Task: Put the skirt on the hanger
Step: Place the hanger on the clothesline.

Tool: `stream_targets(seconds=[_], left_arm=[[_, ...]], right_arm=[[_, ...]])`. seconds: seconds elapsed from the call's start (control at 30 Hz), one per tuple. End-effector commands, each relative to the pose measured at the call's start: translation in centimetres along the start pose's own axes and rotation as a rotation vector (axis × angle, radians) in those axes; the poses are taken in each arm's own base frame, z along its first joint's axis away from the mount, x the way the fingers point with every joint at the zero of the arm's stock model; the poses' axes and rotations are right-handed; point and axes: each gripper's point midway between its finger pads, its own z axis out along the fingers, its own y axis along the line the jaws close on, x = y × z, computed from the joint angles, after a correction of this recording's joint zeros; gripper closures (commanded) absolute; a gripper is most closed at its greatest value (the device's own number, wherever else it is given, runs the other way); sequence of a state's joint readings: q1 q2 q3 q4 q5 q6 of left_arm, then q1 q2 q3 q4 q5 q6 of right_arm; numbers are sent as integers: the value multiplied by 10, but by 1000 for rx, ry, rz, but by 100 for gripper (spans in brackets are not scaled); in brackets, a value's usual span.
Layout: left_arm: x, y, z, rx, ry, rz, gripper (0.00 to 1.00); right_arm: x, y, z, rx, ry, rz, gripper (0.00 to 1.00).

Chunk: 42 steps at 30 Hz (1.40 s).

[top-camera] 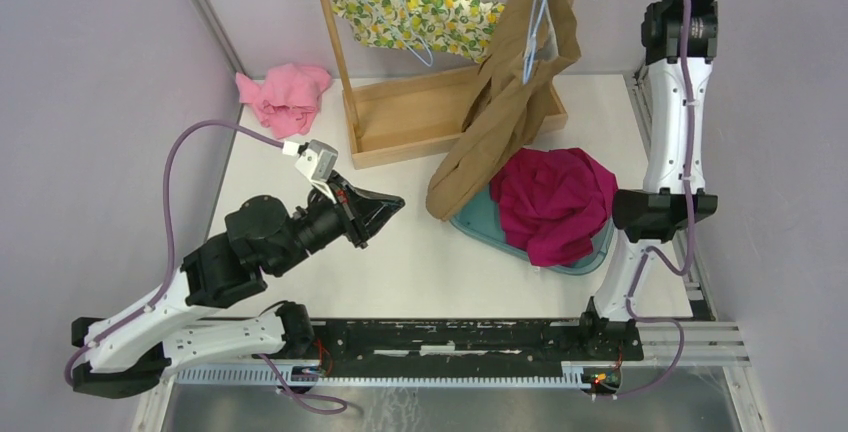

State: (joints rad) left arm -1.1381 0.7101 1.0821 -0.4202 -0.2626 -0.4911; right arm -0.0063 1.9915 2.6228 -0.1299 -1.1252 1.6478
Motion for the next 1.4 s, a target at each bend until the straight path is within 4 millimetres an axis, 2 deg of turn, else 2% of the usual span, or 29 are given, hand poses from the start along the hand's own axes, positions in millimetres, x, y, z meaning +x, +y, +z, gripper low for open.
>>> stream_targets(seconds=[0.0,0.13,0.43,0.77,0.97,1.1,1.2,1.37], left_arm=[[-24,-2,-3,-7,-60,48,92],[-21,-1,2,-13,-48,61,92],[-20,-8,7,19,-36,81,92],[-23,-8,6,9,-12,130,92],[-25,-6,14,-11,-15,141,92],[-27,-3,15,-34,-15,139,92],[-27,1,15,-53,-11,140,92],[-29,3,16,-68,-5,140,92]], right_arm=[[9,61,-34,-84,-1,-219,99],[17,78,-43,-79,-18,-256,99],[8,77,-64,-12,-80,-264,99],[-26,24,-54,4,-72,-188,99],[-20,4,-18,-38,-14,-162,99],[-24,-21,-1,-43,-4,-138,99],[-28,-37,8,-31,-12,-135,99],[-46,-57,14,-12,-81,-152,99]])
